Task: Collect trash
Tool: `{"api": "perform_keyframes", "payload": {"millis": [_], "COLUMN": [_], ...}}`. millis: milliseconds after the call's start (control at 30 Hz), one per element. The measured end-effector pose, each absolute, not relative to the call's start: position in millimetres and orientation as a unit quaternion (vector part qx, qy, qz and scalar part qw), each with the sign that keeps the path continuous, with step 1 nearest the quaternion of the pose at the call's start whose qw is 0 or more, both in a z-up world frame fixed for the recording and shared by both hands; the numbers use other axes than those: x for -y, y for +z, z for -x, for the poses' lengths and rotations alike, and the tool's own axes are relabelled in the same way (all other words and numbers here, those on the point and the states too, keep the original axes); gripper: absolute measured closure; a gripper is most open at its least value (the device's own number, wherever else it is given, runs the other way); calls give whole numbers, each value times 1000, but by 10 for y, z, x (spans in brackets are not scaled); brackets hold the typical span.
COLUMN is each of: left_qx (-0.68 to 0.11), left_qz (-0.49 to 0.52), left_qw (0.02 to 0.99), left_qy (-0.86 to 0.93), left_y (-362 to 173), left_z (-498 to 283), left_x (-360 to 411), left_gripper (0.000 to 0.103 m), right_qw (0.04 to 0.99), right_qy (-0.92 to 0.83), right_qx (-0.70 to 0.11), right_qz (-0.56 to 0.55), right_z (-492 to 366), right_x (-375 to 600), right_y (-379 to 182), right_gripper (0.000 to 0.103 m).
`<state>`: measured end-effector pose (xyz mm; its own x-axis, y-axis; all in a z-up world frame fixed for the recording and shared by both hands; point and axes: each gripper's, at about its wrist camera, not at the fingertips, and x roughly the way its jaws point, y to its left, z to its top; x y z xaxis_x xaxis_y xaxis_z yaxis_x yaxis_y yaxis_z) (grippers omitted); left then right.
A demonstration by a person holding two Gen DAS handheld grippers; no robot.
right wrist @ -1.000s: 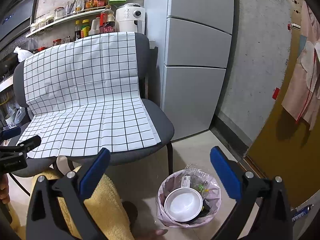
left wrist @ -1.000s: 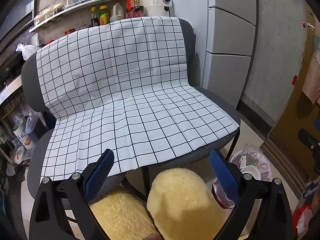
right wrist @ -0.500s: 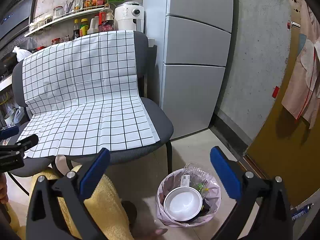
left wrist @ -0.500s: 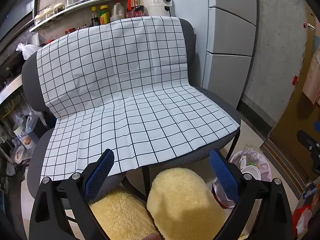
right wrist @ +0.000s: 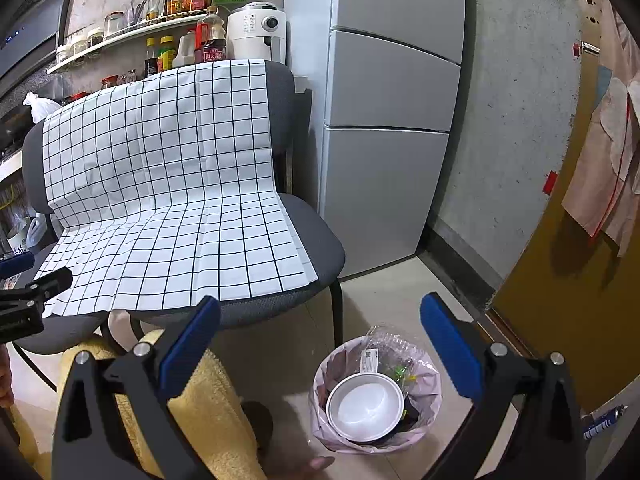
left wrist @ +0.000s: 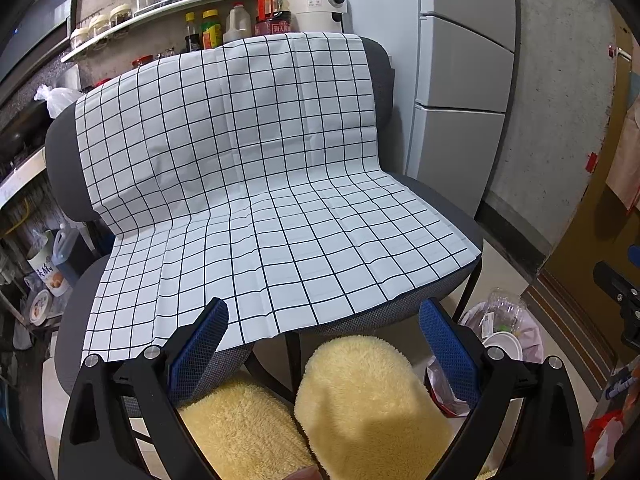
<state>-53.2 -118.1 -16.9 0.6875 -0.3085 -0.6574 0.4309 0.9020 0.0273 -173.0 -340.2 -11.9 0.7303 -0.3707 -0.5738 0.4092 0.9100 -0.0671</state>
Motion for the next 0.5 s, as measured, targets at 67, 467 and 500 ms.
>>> {"api": "perform_keyframes", "payload": {"millis": [67, 467, 500], "left_qx": [-340, -341, -341], "left_qz": [-90, -88, -88], "left_qw": [914, 914, 914], "left_qy": [-202, -202, -202], "left_y": [-172, -176, -175], "left_z": [534, 536, 536], "left_x": [1182, 1178, 1179], "left_gripper": [8, 8, 8], "right_qw": [930, 930, 930], "right_qy": [-210, -209, -210], "right_qx": [-301, -300, -301], "right_qz": [-32, -35, -35], "right_z": [1732, 1727, 1725], "right_x": [3413, 3440, 3443], "right_y": [-119, -126, -128], "right_gripper": [5, 5, 5]}}
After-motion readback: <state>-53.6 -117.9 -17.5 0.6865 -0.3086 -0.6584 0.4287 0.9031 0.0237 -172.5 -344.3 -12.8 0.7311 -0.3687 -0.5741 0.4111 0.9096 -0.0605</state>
